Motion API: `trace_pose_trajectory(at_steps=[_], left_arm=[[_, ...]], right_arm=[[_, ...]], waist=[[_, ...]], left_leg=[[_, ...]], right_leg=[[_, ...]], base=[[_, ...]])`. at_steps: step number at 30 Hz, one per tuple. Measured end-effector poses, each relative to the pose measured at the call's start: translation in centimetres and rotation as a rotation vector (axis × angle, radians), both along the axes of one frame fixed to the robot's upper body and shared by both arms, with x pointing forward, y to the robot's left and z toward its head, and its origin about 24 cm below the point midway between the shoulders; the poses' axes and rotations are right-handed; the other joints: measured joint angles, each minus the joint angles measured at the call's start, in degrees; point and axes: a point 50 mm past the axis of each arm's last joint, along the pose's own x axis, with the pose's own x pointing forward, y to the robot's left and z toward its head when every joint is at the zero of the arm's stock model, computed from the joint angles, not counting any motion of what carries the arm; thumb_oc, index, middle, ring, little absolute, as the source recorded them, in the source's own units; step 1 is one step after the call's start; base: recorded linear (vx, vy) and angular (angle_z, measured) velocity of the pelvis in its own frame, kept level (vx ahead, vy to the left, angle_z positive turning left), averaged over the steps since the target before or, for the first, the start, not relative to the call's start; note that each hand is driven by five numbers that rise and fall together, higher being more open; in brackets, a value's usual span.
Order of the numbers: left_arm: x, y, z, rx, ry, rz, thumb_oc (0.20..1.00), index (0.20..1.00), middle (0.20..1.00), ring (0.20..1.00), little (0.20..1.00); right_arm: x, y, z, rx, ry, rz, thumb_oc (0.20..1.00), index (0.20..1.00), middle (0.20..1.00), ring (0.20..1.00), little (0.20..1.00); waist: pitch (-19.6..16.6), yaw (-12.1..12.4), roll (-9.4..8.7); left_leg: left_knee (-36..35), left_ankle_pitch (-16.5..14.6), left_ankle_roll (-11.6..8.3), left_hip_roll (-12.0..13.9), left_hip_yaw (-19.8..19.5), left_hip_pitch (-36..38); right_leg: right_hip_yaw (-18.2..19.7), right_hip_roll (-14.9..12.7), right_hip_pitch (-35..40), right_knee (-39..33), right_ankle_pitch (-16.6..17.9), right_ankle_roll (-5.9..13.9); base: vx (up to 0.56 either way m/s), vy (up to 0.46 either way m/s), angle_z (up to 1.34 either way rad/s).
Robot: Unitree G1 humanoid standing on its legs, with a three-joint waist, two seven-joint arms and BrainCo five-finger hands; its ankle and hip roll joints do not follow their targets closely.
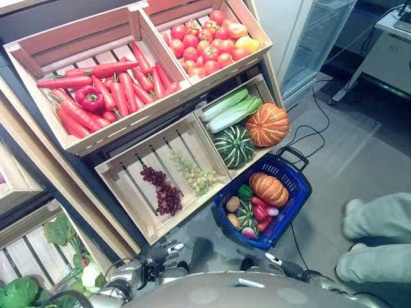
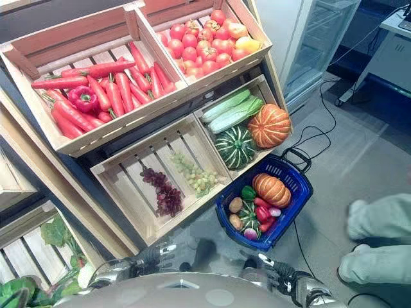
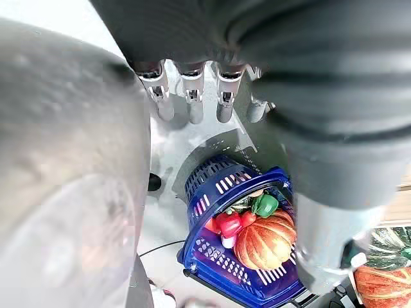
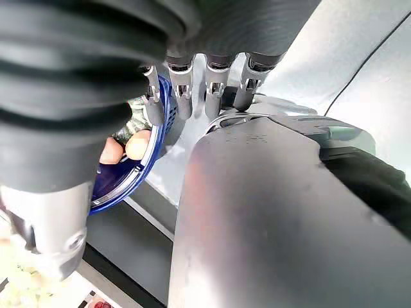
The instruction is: Pick up fruits and vegetables into the basket
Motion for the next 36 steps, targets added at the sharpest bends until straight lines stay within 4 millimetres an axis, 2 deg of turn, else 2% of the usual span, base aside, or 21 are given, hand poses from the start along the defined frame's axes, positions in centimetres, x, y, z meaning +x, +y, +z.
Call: trace_pose_trajectory(at_steps=[21, 24, 31, 36], left_arm=[[0.0, 0.2, 0.0, 0.051, -0.018, 0.0, 1.0, 1.0, 1.0, 1.0, 1.0], [0.5, 0.2, 0.1, 0.124, -0.076, -0.048, 1.0, 1.0, 1.0, 1.0, 1.0], [2.2, 0.5, 0.9, 0.231, -0.227, -0.011, 1.0, 1.0, 1.0, 1.0, 1.0], [3.9, 0.5, 2.2, 0.383, -0.442, -0.087, 1.0, 1.0, 1.0, 1.0, 1.0]], right_arm=[[0.1, -0.1, 0.1, -0.004, -0.009, 0.002, 1.0, 1.0, 1.0, 1.0, 1.0], [0.2, -0.1, 0.1, -0.007, -0.02, 0.004, 1.0, 1.0, 1.0, 1.0, 1.0], [0.5, -0.2, 0.1, -0.015, -0.047, 0.007, 1.0, 1.0, 1.0, 1.0, 1.0], [0.7, -0.4, 0.3, -0.031, -0.098, 0.018, 1.0, 1.0, 1.0, 1.0, 1.0]], waist=[[0.4, 0.0, 0.31], [0.5, -0.2, 0.46], [1.0, -1.4, 1.04], [1.5, -1.6, 1.7]], left_leg=[[0.0, 0.0, 0.0, 0.0, 0.0, 0.0], [0.0, 0.0, 0.0, 0.0, 0.0, 0.1], [0.0, 0.0, 0.01, 0.0, 0.3, 0.2], [0.0, -0.1, -0.06, 0.2, 0.4, 0.3]], right_leg=[[0.0, 0.0, 0.0, 0.0, 0.0, 0.0], [0.1, 0.0, -0.1, 0.0, 0.0, 0.0], [0.4, 0.0, -0.1, 0.0, 0.0, 0.01], [0.8, 0.3, -0.2, 0.0, 0.0, -0.01]], base=[[0.01, 0.0, 0.01], [0.0, 0.0, 0.0], [0.0, 0.0, -0.01], [0.05, -0.026, -0.04]])
